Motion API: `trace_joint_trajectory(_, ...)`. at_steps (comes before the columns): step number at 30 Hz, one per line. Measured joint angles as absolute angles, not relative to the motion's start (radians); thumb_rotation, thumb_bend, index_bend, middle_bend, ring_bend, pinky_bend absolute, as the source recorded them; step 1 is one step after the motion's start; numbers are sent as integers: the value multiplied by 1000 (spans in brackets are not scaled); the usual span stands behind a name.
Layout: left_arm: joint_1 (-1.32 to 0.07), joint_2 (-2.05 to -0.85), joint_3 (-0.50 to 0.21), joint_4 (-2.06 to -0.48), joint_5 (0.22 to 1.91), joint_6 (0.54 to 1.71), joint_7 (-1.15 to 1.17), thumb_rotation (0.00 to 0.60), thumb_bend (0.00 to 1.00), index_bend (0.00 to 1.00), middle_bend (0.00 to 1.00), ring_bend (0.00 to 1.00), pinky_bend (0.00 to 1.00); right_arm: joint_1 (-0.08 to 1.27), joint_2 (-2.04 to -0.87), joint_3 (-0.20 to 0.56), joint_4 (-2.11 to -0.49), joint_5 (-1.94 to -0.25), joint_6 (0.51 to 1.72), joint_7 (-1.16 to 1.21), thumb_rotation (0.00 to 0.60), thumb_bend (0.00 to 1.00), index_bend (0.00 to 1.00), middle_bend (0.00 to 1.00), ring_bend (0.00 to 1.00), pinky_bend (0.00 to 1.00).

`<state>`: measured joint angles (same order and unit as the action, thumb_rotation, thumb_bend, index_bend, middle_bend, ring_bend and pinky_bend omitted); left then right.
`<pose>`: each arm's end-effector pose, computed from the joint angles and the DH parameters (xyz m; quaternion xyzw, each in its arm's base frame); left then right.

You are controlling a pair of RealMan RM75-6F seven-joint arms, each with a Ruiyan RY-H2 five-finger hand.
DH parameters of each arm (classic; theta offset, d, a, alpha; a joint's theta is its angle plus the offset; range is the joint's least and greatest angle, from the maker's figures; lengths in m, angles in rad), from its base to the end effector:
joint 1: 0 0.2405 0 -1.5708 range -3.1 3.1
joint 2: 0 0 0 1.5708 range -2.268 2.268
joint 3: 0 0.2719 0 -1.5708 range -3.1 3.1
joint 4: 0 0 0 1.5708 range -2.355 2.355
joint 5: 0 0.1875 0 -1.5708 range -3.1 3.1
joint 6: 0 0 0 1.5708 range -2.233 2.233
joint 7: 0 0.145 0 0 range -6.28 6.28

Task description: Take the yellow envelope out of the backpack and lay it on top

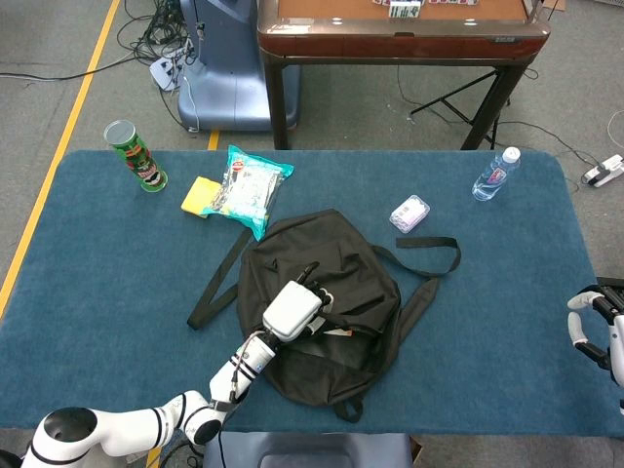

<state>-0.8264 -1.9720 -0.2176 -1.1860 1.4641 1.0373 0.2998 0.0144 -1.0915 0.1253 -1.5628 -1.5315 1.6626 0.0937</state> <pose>-0.0575 0.3168 -0.0973 -0.7712 -0.2653 -0.4831 0.3185 -0.3165 -0.1695 0.2318 0.5379 -0.3259 0.4556 0.6301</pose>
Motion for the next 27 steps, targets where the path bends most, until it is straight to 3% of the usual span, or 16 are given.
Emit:
trace_joint_trajectory(5,-816,-1943,-187,-1241,1437,1001,316,600,725,690,583,436,61,17,-1094,127,-1561,-1534,1661,99,600,413,490,420,458,579)
trace_joint_trajectory(8,-813,-1930,-174,-1271,1425,988,341,600,869,732,583,439,61,18,-1095,126,-1561,-1538,1661,99,600,413,490,420,458,578)
trace_joint_trajectory(12,-811,-1912,-165,-1305,1420,988,373,600,967,787,591,444,61,18,-1096,128,-1561,-1538,1662,101,600,412,490,420,458,578)
trace_joint_trajectory(19,-806,-1864,-198,-1391,1392,1003,358,600,989,795,594,444,61,23,-1095,126,-1560,-1554,1661,104,600,412,490,420,458,579)
trace_joint_trajectory(27,-806,-1770,-318,-1512,1275,1015,335,600,989,795,594,442,61,51,-1085,95,-1576,-1625,1620,95,600,413,490,420,458,579)
